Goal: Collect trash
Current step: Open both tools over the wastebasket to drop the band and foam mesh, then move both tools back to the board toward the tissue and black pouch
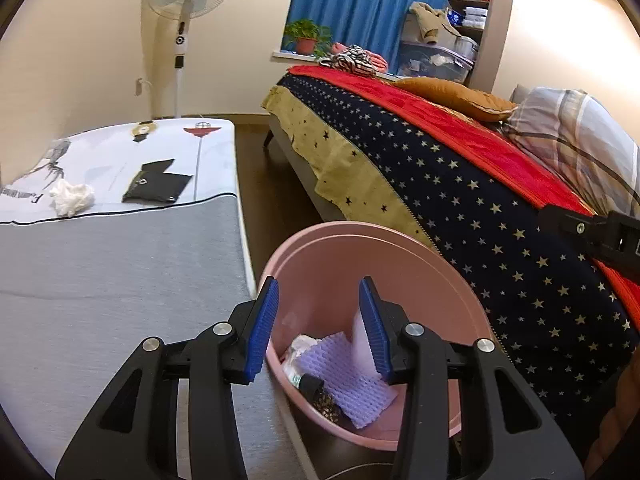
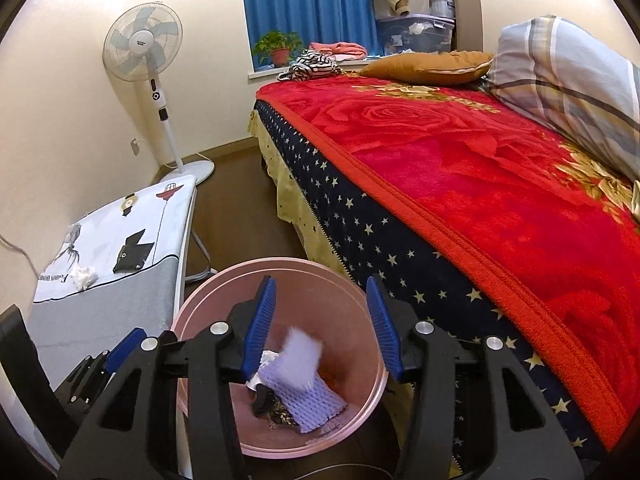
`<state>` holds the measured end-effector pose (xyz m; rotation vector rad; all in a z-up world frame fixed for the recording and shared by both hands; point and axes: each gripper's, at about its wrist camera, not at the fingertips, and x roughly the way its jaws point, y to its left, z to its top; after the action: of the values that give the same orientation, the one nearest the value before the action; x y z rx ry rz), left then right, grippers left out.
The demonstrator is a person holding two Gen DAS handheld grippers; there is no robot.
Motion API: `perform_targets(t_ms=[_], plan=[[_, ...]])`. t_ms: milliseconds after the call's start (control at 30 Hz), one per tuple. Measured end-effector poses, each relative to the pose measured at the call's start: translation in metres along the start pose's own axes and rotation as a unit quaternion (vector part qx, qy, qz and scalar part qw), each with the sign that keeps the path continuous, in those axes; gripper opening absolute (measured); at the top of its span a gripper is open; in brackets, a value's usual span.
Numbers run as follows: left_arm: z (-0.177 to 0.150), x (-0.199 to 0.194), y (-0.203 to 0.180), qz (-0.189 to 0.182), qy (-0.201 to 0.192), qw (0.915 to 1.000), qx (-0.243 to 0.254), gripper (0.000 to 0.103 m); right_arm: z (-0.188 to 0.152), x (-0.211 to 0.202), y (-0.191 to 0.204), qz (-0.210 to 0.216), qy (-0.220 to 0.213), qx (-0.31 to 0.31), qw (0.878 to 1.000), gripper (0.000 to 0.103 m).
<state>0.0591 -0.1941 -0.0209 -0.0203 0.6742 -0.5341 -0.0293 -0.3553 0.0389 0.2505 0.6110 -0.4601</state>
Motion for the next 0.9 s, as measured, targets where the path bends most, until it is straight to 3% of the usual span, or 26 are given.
perform_targets(t_ms=[500, 600, 700, 900], plan=[[0.004, -0.026, 0.067, 0.082, -0.027, 0.9946, -0.057, 0.041, 0.000, -0.004, 0.048, 0.096, -0.042, -0.013, 0.994, 0.046], [0.005, -0.027, 0.086, 0.099, -0.025, 0.9919, -0.075, 0.040, 0.001, 0.005, 0.066, 0.125, -0.040, -0.018, 0.991, 0.041], [0.009, -0.026, 0.106, 0.116, -0.025, 0.9887, -0.092, 0.035, 0.000, 0.019, 0.086, 0.158, -0.028, -0.023, 0.987, 0.028], [0.022, -0.018, 0.146, 0.148, -0.034, 0.9794, -0.133, 0.030, 0.001, 0.057, 0.125, 0.203, -0.003, -0.033, 0.979, 0.022]])
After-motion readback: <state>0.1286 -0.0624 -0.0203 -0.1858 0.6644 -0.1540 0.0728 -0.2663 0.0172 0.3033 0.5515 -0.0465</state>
